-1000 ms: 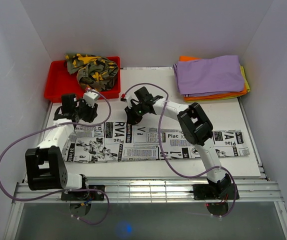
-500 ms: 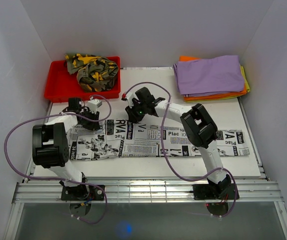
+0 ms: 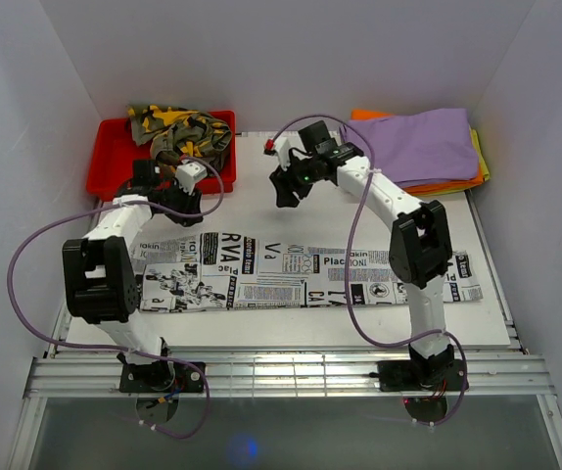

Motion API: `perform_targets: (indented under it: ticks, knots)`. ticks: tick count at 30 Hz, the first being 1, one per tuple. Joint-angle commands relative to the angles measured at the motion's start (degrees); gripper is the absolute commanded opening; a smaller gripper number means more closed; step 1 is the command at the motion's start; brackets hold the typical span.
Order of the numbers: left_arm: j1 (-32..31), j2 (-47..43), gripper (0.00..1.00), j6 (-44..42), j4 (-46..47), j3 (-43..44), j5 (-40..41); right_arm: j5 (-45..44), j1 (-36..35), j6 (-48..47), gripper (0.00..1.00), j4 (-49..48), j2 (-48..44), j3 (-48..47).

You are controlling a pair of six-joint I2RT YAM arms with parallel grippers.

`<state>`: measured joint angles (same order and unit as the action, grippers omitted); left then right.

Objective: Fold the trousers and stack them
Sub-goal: Fold the trousers

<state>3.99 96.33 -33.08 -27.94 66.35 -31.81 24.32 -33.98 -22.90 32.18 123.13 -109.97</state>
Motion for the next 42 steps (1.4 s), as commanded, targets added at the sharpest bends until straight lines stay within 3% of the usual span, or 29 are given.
perform_targets:
  ticks: [1, 5, 10, 12, 16, 17, 19, 22, 25, 32, 36, 39, 42]
  knots:
    - [-5.28, 2.18, 0.49, 2.84, -1.77, 2.56, -5.37, 8.11, 1.46, -5.74, 0.6, 14.64, -6.48, -0.69]
    - [-9.25, 5.43, 0.42, 5.65, -1.15, 1.25, -4.23, 10.4, 1.63, -10.5, 0.47, 22.56, -9.13, 5.28]
    - [-11.02, 12.72, 0.43, 6.98, -2.63, 0.97, 1.12, 7.16, 4.09, -13.93, 0.44, 29.5, -10.1, 14.6]
    - [-11.11, 16.84, 0.48, 6.37, -2.73, 1.94, 5.69, 4.96, 6.28, -13.93, 0.45, 29.6, -10.1, 17.32]
    - [-11.11, 22.39, 0.66, 5.92, -2.29, 10.69, 10.01, 1.09, 10.59, -14.1, 0.49, 28.29, -9.84, 22.95]
    - [-11.02, 23.36, 0.76, 7.14, -2.9, 13.08, 10.8, -0.31, 12.34, -14.28, 0.54, 27.68, -9.75, 23.48]
    - [-10.67, 24.6, 0.78, 8.29, -6.22, 20.09, 11.07, -1.98, 15.15, -14.98, 0.59, 27.49, -9.84, 23.84]
    - [-9.7, 19.36, 0.81, 9.44, -10.18, 22.6, 9.41, -2.87, 18.93, -16.3, 0.72, 27.76, -10.97, 23.4]
    - [-8.39, 9.63, 0.82, 9.26, -14.67, 20.06, 7.3, -2.78, 22.36, -17.53, 0.85, 29.16, -13.26, 22.7]
    - [-1.47, -8.41, 0.82, 7.51, -23.12, 5.22, 7.89, -3.48, 30.01, -22.54, 0.85, 29.17, -21.87, 35.33]
    - [1.72, -10.99, 0.82, 7.94, -21.2, -5.06, 14.13, -5.59, 33.18, -22.72, 0.84, 22.58, -22.32, 43.34]
    - [3.83, -8.37, 0.8, 9.87, -19.18, -9.2, 21.23, -7.7, 37.83, -20.0, 0.84, 18.45, -18.21, 44.41]
    - [7.78, -6.08, 0.78, 9.88, -16.37, -11.41, 22.67, -6.83, 42.23, -17.45, 0.8, 16.95, -15.39, 44.41]
